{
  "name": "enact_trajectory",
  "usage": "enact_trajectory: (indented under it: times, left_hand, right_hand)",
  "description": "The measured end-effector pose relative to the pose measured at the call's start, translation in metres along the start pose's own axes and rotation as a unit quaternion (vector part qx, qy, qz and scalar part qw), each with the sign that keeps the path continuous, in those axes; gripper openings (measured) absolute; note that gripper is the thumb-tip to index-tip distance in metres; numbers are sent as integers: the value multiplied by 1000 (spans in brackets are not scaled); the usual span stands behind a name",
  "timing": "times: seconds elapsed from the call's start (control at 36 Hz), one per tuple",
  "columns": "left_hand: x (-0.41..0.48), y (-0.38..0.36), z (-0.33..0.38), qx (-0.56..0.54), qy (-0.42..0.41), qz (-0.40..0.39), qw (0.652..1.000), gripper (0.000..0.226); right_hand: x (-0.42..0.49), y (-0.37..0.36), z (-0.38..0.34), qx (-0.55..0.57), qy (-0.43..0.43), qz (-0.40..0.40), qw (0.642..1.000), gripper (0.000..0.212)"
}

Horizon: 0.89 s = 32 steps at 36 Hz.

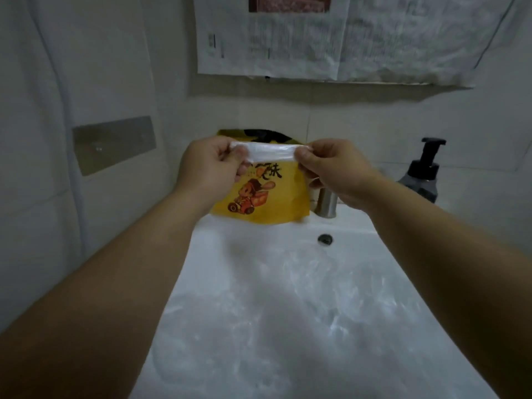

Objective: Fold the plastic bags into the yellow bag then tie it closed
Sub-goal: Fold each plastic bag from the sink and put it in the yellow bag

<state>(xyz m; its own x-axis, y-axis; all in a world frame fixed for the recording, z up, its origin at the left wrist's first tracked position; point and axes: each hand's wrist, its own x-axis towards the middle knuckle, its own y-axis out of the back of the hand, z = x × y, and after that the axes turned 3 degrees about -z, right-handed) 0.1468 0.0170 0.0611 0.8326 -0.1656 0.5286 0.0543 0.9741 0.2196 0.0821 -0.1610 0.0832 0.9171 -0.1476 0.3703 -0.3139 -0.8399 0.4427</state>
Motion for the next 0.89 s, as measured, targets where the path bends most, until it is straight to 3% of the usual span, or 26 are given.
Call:
enact_trajectory:
  times: [0.14, 0.22, 0.31, 0.39, 0.47, 0.56, 0.67, 0.78, 0.89]
  left_hand:
    - [38, -4, 4, -18, 19, -4, 1000, 8]
    - [48, -6, 1, 9, 16, -29, 999, 35]
    - [56, -12, -9, 38, 25, -32, 998, 39]
    - [66, -17, -18, 57, 21, -4, 998, 34]
    - [75, -22, -22, 95, 8, 0, 995, 35]
    - [82, -24, -23, 178, -3, -48, 983, 43]
    - [87, -25, -26, 247, 1, -123, 961, 44]
    - [86, -24, -33, 225, 6, -105, 969, 27]
    - [84, -27, -36, 199, -5, -68, 978, 18]
  right_hand:
    - [41, 4, -9, -3, 33, 82, 996, 18]
    - [66, 13, 0, -28, 32, 172, 984, 14]
    - [91, 24, 13, -120, 23, 229, 966, 19]
    - [109, 30, 19, -204, -6, 177, 963, 27]
    - [119, 25, 21, -210, -19, 84, 974, 30]
    - [124, 16, 20, -191, -19, 55, 980, 27]
    - [126, 13, 17, -257, -37, -23, 965, 28]
    - [117, 4, 5, -377, -89, -126, 913, 31]
    - [109, 3, -6, -352, -62, -135, 924, 28]
